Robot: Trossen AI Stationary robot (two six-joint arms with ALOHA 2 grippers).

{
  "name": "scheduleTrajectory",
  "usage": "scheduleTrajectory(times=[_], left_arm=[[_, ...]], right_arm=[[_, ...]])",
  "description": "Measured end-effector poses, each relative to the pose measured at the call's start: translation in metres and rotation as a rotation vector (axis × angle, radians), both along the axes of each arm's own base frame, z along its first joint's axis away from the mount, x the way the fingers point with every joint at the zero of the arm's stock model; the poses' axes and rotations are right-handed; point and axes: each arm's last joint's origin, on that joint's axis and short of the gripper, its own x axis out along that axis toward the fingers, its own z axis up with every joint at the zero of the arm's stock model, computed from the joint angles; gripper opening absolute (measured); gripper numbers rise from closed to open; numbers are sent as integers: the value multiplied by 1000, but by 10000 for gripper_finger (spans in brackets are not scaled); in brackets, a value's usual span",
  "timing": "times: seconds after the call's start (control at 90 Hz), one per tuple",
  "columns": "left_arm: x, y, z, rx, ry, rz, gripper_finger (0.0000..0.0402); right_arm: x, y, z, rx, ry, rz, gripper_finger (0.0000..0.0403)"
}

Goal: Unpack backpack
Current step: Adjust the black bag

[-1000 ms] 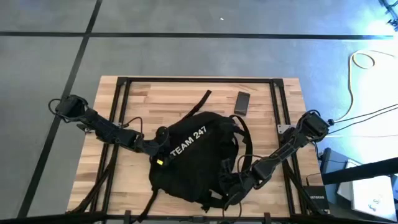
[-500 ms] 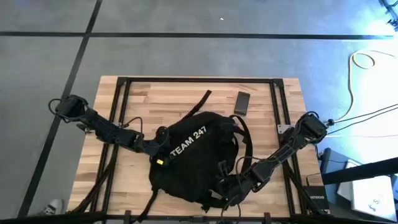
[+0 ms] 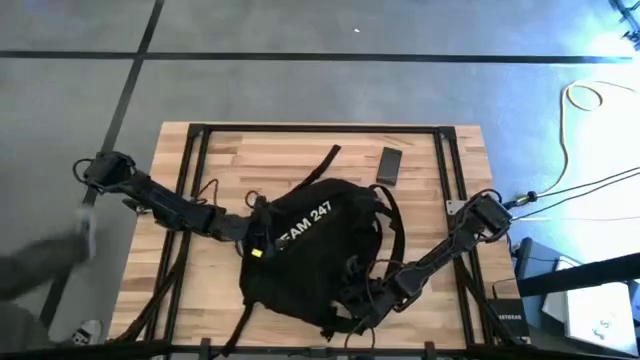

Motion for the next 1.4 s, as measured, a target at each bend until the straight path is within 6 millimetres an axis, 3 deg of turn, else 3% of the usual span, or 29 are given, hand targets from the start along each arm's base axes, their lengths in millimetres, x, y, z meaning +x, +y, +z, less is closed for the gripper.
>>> scheduleTrajectory(times=[0.144, 0.233, 0.289, 0.433, 0.644, 0.8, 1.011, 1.4], left_arm=[[-5, -15, 28, 92, -194, -158, 374], [-8, -23, 30, 234, -207, -210, 374], [-10, -26, 29, 318, -196, -239, 374], [-13, -43, 40, 359, -249, -313, 374], [-22, -75, 65, 458, -337, -426, 374], [-30, -93, 78, 571, -388, -485, 374], [-29, -93, 69, 644, -266, -451, 374], [-22, -87, 59, 664, -168, -359, 374]], right_arm=[[3, -4, -4, -14, 0, -19, 75], [6, -5, -3, -30, -35, -44, 22], [10, -6, 0, -26, -53, -56, 8], [32, -6, 23, 29, -124, -96, 22], [69, -12, 81, 35, -141, -138, 3], [84, -23, 114, -2, -164, -198, 1], [95, -36, 132, -30, -204, -236, 0], [99, -38, 156, -71, -305, -313, 0]])
